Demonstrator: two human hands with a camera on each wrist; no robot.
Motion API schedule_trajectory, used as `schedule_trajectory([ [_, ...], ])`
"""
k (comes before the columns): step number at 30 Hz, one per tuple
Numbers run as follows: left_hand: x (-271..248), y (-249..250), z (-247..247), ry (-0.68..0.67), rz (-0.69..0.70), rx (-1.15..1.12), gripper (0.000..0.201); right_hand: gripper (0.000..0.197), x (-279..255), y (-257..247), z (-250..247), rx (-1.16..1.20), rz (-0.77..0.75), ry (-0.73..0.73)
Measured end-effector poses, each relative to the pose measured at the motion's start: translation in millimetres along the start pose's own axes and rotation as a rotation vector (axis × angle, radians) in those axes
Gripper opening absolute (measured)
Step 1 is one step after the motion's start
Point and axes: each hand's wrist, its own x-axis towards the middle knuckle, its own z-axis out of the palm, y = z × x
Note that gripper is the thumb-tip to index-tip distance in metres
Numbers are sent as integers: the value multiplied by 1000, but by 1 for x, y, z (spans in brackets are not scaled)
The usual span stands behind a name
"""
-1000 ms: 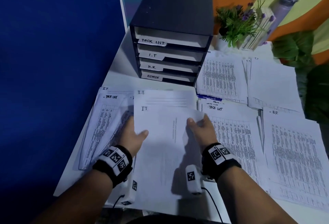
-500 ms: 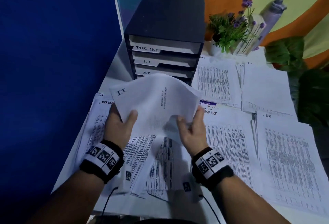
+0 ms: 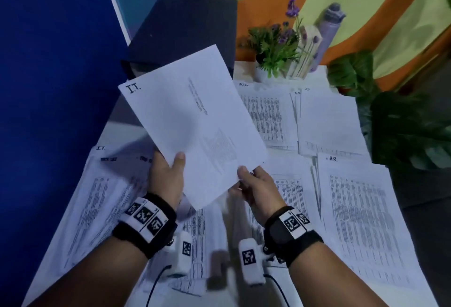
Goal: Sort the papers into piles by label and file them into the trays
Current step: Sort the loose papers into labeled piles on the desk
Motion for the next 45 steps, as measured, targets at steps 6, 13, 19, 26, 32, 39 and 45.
schedule_trajectory([
  [6, -2, -22, 36, -336, -37, 87, 22, 29, 26, -19, -88, -25, -91, 518],
  [13, 32, -87, 6, -291, -24, 863, 49, 28, 67, -65, -197, 6, -33, 839],
  [19, 52, -130, -34, -238, -145, 1117, 67, 9, 113, -100, -229, 78, -39, 831],
  [26, 56, -144, -73, -177, -266, 1130, 85, 8, 143, -106, -230, -85, -14, 804],
  [32, 40, -133, -85, -122, -340, 1031, 101, 53, 117, -98, -191, -309, 41, 967],
  [39, 39, -126, -107, -184, -376, 1117, 93, 29, 53, -22, -76, -295, -150, 388],
  [45, 28, -126, -128, -186, -345, 1034, 101, 17, 10, 60, 11, -592, 18, -176],
])
